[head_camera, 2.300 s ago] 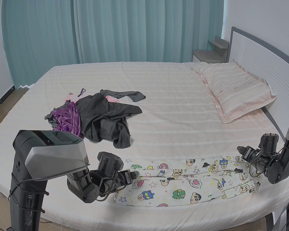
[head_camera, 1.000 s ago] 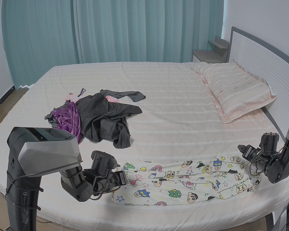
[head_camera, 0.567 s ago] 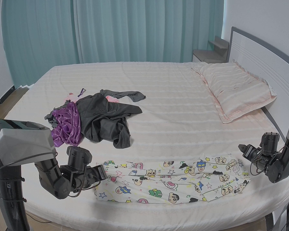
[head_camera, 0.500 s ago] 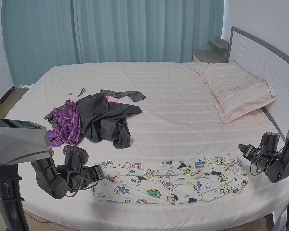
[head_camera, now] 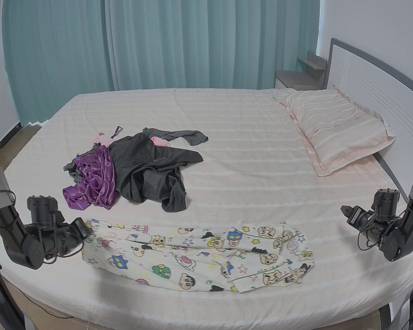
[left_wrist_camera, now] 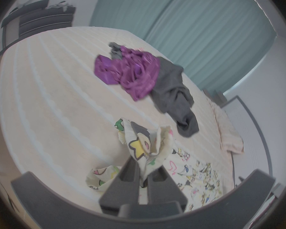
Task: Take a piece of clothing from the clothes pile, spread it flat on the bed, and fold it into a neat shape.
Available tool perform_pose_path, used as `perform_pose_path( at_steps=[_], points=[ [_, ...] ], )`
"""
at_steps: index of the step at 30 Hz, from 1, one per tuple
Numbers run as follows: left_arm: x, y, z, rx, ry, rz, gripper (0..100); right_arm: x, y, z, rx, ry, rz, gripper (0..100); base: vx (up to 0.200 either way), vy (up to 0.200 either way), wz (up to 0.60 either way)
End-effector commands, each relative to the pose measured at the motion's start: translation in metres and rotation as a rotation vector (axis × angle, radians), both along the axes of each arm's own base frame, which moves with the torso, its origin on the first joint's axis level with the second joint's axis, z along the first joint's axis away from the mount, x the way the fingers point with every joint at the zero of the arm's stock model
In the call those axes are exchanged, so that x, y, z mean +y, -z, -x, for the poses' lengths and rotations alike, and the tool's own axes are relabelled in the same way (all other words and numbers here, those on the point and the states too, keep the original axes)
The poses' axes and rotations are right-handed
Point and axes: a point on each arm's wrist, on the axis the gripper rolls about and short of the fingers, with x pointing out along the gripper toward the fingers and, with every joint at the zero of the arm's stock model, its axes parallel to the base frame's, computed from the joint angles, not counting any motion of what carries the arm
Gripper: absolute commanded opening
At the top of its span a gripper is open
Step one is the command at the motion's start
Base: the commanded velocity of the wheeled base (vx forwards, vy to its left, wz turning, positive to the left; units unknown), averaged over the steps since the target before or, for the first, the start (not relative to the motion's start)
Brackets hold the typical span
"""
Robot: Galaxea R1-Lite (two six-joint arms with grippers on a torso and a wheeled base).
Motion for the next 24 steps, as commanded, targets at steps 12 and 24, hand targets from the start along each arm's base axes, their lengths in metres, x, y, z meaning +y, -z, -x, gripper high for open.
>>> perform_pose_path(
  at_steps=[12,24],
  points=[
    [0.121,-0.046,0.043,-0.189,-0.308,-0.014,0,0.000,0.001,0.001,0.003,0.000,-0.001,100,0.000,0.000,0.00],
    [0.035,-0.069,0.036,-0.127,-0.077,-0.030,0,0.002,0.001,0.001,0.006,-0.005,-0.002,100,0.000,0.000,0.00]
  ],
)
